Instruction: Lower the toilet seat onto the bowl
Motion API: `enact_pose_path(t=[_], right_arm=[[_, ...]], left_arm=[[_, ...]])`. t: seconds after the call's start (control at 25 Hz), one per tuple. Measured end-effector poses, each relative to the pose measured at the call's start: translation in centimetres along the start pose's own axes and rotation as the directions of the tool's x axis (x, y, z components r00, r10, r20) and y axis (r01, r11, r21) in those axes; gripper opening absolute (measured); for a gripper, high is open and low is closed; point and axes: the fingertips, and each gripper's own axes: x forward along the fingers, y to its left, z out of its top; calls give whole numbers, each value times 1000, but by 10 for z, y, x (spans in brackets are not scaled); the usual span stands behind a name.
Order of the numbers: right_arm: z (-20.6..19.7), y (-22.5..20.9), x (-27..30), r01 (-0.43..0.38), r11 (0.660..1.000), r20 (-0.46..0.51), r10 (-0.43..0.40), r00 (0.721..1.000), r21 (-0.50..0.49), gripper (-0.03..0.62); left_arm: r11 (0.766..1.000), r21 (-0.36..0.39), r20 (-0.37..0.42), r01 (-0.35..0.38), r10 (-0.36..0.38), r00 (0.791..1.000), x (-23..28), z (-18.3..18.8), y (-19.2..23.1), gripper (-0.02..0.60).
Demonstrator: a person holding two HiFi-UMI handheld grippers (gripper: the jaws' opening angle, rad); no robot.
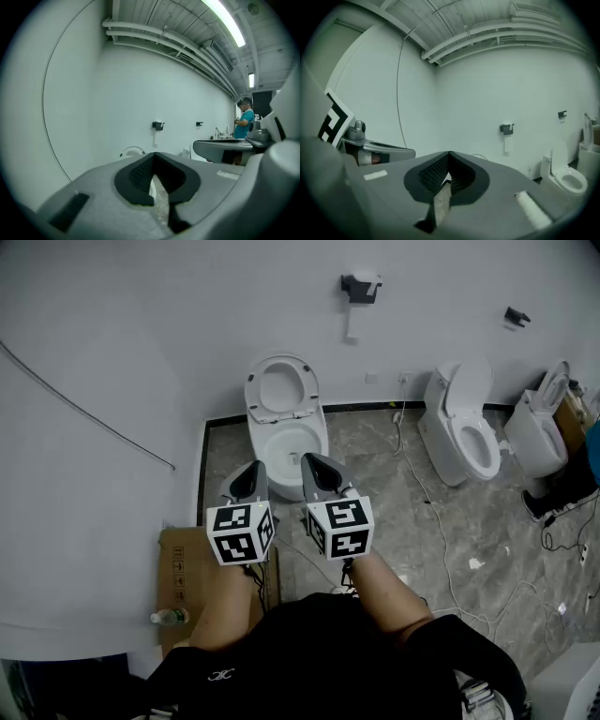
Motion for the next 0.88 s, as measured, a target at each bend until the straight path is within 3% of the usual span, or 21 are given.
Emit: enact_pose_path(t=[0.52,0.88], right_arm=[[-11,-53,-3,-35,999,-50,35,998,-2,9],[-13,-95,-13,-70,997,-73,67,995,-35,9]], left_arm=[[999,-40,-22,-10,9,1000,36,-2,-40,8],[999,-26,-29,-22,22,999,57,-6,-85,8]])
